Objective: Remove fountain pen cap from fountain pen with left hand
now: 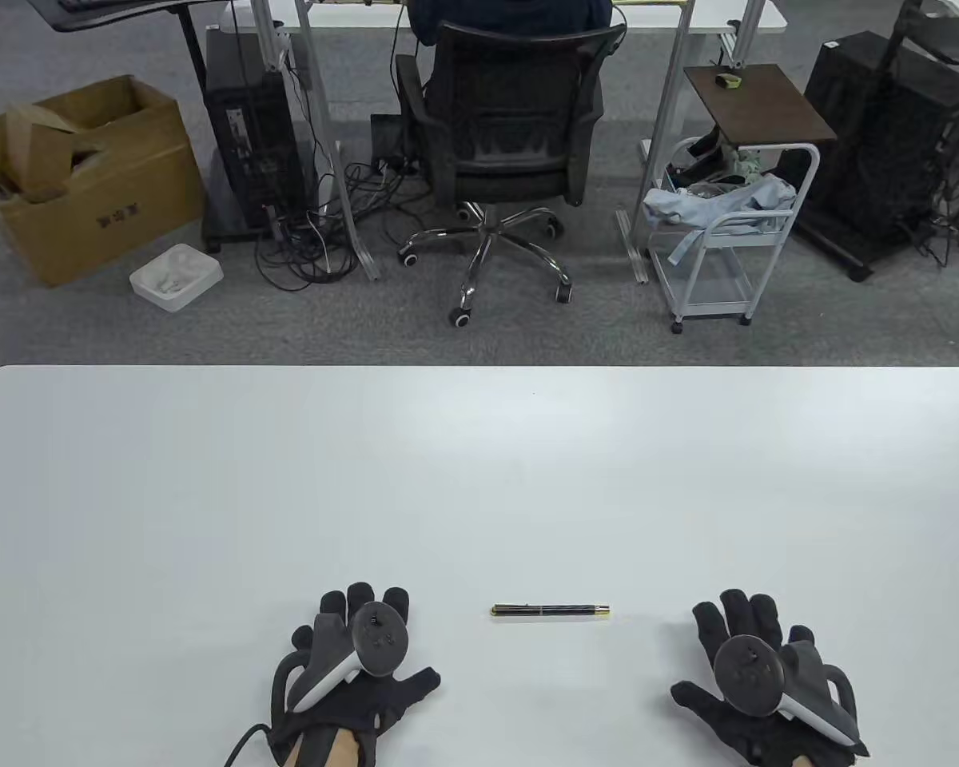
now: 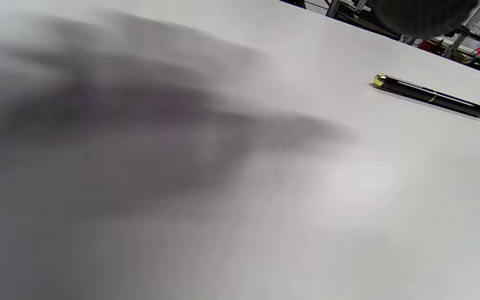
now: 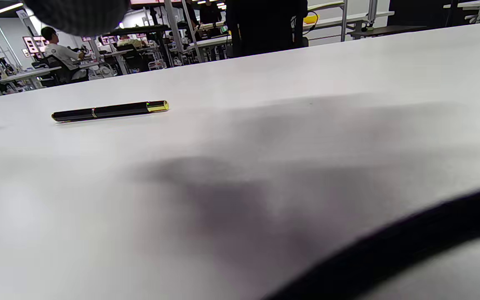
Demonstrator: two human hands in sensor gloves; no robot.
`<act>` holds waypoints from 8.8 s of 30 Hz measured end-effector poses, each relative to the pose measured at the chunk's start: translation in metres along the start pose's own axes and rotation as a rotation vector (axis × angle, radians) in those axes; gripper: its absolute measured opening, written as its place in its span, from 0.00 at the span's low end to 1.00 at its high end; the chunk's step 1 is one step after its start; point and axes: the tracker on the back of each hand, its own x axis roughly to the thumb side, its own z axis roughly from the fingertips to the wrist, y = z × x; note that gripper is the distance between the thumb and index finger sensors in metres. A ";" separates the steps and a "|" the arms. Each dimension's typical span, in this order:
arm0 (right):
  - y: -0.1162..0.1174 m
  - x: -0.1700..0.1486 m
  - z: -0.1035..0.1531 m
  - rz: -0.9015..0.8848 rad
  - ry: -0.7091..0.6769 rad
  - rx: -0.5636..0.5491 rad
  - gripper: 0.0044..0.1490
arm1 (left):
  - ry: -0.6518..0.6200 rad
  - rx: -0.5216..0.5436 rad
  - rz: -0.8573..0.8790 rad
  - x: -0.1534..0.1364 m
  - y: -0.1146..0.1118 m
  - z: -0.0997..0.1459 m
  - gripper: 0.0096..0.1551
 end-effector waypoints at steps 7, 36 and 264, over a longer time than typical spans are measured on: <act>0.000 0.001 0.000 0.013 0.000 -0.001 0.58 | -0.004 0.006 0.002 -0.001 0.001 0.000 0.58; -0.007 -0.008 0.005 -0.054 -0.011 -0.031 0.58 | -0.123 0.253 -0.181 0.135 0.028 -0.052 0.40; -0.025 0.078 -0.105 0.057 -0.027 -0.177 0.28 | -0.006 0.414 -0.048 -0.007 0.035 0.015 0.51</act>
